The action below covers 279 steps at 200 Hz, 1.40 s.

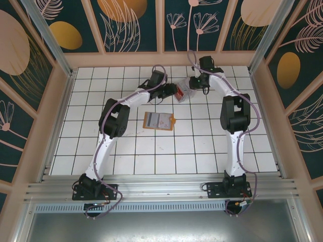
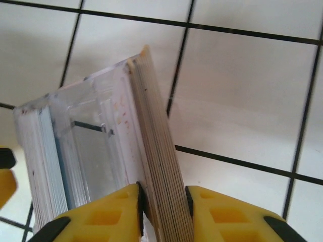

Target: Put the credit cards into the card holder

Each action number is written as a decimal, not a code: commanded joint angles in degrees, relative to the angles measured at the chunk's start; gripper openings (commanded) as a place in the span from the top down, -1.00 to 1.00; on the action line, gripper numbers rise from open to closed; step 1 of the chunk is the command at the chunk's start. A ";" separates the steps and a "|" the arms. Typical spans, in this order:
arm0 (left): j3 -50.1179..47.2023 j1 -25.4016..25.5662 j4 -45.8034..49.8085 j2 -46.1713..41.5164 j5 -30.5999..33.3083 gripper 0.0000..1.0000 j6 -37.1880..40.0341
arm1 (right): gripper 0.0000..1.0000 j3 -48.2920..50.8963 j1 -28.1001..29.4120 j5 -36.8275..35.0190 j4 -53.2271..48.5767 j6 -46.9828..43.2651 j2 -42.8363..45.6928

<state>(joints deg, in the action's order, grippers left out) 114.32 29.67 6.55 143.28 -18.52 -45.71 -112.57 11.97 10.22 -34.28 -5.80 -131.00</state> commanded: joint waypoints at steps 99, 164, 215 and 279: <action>-26.00 -1.55 -9.26 -18.11 7.30 0.04 -1.09 | 0.58 6.40 5.90 13.87 -1.56 -7.16 0.99; -22.91 -2.20 -7.72 -15.42 9.20 0.05 -0.69 | -0.02 5.27 6.36 4.61 1.87 -2.66 3.68; -22.19 -2.16 -7.51 -11.98 8.92 0.07 -0.61 | -0.05 2.11 7.22 -0.40 1.28 -1.77 0.62; -24.32 -2.34 -7.82 -10.58 9.43 0.11 -0.60 | -0.05 1.17 7.03 -4.08 2.95 0.75 0.61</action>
<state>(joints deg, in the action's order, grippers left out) 91.29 27.86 -1.74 130.15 -9.98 -46.39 -109.27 19.29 10.07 -32.38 -7.05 -129.93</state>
